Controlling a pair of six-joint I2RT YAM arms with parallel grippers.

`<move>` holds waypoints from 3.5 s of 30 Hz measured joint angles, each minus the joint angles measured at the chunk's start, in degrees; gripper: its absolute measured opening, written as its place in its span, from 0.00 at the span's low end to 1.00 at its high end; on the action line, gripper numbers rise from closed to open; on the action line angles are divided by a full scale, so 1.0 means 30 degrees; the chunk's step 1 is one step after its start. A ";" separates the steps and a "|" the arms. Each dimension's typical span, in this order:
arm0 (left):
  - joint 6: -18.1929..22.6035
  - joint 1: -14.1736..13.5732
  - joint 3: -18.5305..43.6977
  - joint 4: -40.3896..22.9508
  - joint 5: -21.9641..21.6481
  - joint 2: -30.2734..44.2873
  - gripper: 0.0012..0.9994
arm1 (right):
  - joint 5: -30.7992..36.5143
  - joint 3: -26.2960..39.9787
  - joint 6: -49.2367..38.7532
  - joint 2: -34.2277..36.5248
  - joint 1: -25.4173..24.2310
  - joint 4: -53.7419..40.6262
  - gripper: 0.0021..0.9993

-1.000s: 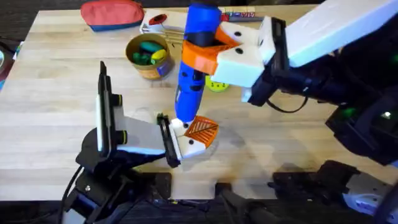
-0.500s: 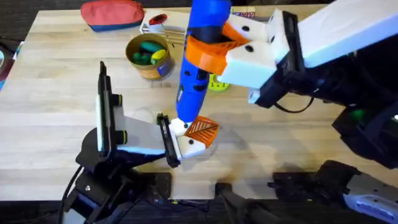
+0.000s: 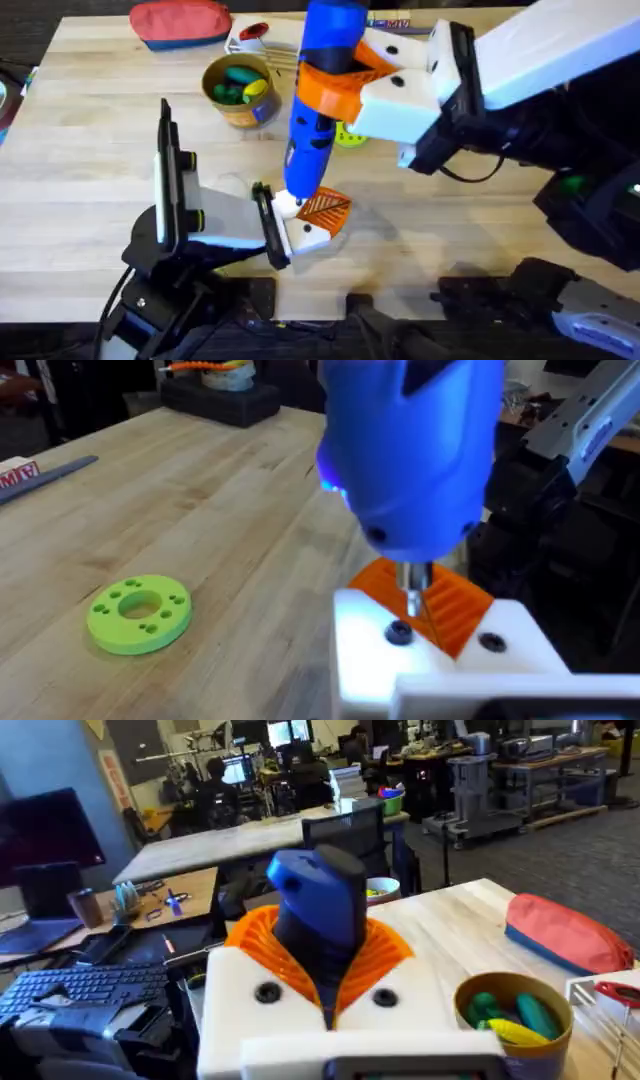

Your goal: Pick up the gripper from the table and insert it into the empty holder that is missing its gripper. Then pick up a screw, insert it into the mounting hole, and use the screwdriver to tighten it. Finally, clean up the table by picking up the vegetable and placing it into the bucket.

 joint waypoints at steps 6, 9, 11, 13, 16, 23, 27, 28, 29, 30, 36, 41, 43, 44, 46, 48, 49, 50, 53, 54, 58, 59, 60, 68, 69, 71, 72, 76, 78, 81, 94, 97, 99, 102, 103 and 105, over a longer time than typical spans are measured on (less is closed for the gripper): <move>0.0000 0.0000 0.0007 0.0000 0.0000 -0.0007 0.00 | 0.0000 0.0000 -0.0007 0.0015 0.0000 -0.0151 0.01; 0.0000 0.0000 0.0001 0.0000 0.0006 -0.0006 0.00 | 0.0000 0.0000 -0.0007 0.0015 0.0000 -0.0796 0.01; 0.0000 0.0000 0.0007 0.0000 0.0000 -0.0003 0.00 | 0.0000 0.0000 -0.0041 0.0096 0.0000 -0.1285 0.01; 0.0000 0.0000 0.0007 0.0000 0.0000 0.0000 0.00 | 0.0000 0.0000 -0.0153 0.0315 0.0000 -0.1494 0.01; -0.0007 0.0000 0.0000 0.0000 -0.0051 0.0000 0.00 | 0.0007 0.0000 -0.0218 0.0575 0.0000 -0.1509 0.01; 0.0000 0.0000 0.0007 0.0007 -0.0073 0.0000 0.00 | -0.0131 0.0000 -0.0299 0.0524 0.0000 -0.0860 0.00; 0.0000 0.0000 0.0002 0.0007 -0.0073 -0.0005 0.00 | -0.0124 0.0000 -0.0379 0.0012 0.0000 -0.0805 0.00; 0.0000 0.0000 0.0000 0.0007 -0.0073 -0.0004 0.00 | -0.0124 0.0000 -0.0379 -0.0145 0.0000 -0.0768 0.00; 0.0001 0.0000 0.0000 0.0007 -0.0073 0.0000 0.00 | -0.0131 0.0000 -0.0379 -0.0252 0.0000 -0.0716 0.00; 0.0006 0.0000 0.0001 0.0007 -0.0073 -0.0001 0.00 | -0.0131 0.0000 -0.0379 -0.0357 0.0000 -0.0662 0.00; 0.0001 0.0000 0.0006 0.0007 -0.0073 -0.0001 0.00 | -0.0124 0.0000 -0.0379 -0.0401 0.0000 -0.0678 0.00; 0.0000 0.0000 0.0000 0.0007 -0.0073 0.0000 0.00 | -0.0124 0.0000 -0.0384 -0.0401 0.0000 -0.0411 0.00; 0.0000 0.0000 0.0007 0.0007 -0.0073 -0.0007 0.00 | -0.0122 0.0000 -0.0386 -0.0401 0.0000 -0.0141 0.00; 0.0000 0.0000 0.0006 0.0007 -0.0073 -0.0001 0.00 | -0.0117 0.0000 -0.0386 -0.0401 0.0000 -0.0057 0.00; 0.0005 0.0000 0.0002 0.0007 -0.0073 -0.0005 0.00 | -0.0124 0.0000 -0.0386 -0.0401 0.0000 -0.0037 0.00; 0.0000 0.0000 0.0002 0.0007 -0.0073 -0.0005 0.00 | -0.0119 0.0000 -0.0386 -0.0334 0.0000 0.0011 0.00; 0.0003 0.0000 0.0000 0.0007 -0.0073 0.0000 0.00 | -0.0117 0.0000 -0.0383 -0.0276 0.0000 0.0033 0.00; 0.0000 0.0000 0.0007 0.0007 -0.0073 0.0000 0.00 | -0.0117 0.0000 -0.0386 -0.0193 0.0000 0.0044 0.00; 0.0000 0.0000 0.0000 0.0007 -0.0073 0.0000 0.00 | -0.0118 0.0000 -0.0386 0.0064 0.0000 0.0044 0.00; 0.0000 0.0000 0.0001 0.0007 -0.0073 -0.0006 0.00 | -0.0117 0.0000 -0.0386 0.0127 0.0000 0.0036 0.00; 0.0000 0.0000 0.0004 0.0007 -0.0073 -0.0007 0.00 | -0.0121 0.0000 -0.0386 0.0168 0.0000 0.0051 0.00; 0.0005 0.0000 0.0005 0.0007 -0.0073 -0.0005 0.00 | -0.0122 0.0000 -0.0386 0.0170 0.0000 0.0051 0.00; 0.0000 0.0000 0.0007 0.0007 -0.0073 -0.0007 0.00 | -0.0124 0.0000 -0.0386 0.0175 0.0000 0.0051 0.00; 0.0000 0.0000 0.0000 0.0007 -0.0073 -0.0004 0.00 | -0.0120 0.0000 -0.0382 0.0168 0.0000 0.0051 0.00; 0.0006 0.0000 0.0007 0.0007 -0.0073 0.0000 0.00 | -0.0124 0.0000 -0.0386 0.0169 0.0000 0.0051 0.00; 0.0004 0.0000 0.0007 0.0007 -0.0073 0.0000 0.00 | -0.0124 0.0000 -0.0379 0.0175 0.0000 0.0051 0.00; 0.0000 0.0000 0.0006 0.0007 -0.0073 0.0000 0.00 | -0.0124 0.0000 -0.0379 0.0188 0.0000 0.0057 0.00; 0.0000 0.0000 0.0000 0.0007 -0.0073 -0.0007 0.00 | -0.0117 0.0000 -0.0379 0.0458 0.0145 0.0102 0.00; 0.0000 0.0000 0.0007 0.0003 -0.0069 -0.0003 0.00 | -0.0112 0.0000 -0.0375 0.0568 0.0219 0.0116 0.00; 0.0000 0.0000 0.0004 0.0004 -0.0066 -0.0004 0.00 | -0.0109 0.0000 -0.0379 0.0598 0.0233 0.0124 0.00; 0.0000 0.0000 0.0007 0.0007 -0.0066 -0.0004 0.00 | -0.0055 0.0000 -0.0379 0.0598 0.0233 -0.0168 0.00; 0.0004 0.0000 0.0004 0.0007 -0.0066 -0.0004 0.00 | -0.0062 0.0000 -0.0386 0.0598 0.0230 0.0599 0.00; 0.0001 0.0000 0.0007 0.0007 -0.0066 -0.0007 0.00 | -0.0073 0.0000 -0.0393 0.0598 0.0108 0.1588 0.00; 0.0007 0.0000 0.0006 0.0007 -0.0073 -0.0001 0.00 | -0.0138 0.0000 -0.0730 0.0598 -0.0546 0.2107 0.00; 0.0000 0.0000 0.0006 0.0007 -0.0067 -0.0006 0.00 | -0.0119 0.0000 -0.1053 0.0598 -0.0959 0.1892 0.00; 0.0007 0.0000 0.0006 0.0007 -0.0067 -0.0001 0.00 | 0.0293 0.0000 -0.1830 0.0598 -0.1981 0.1161 0.00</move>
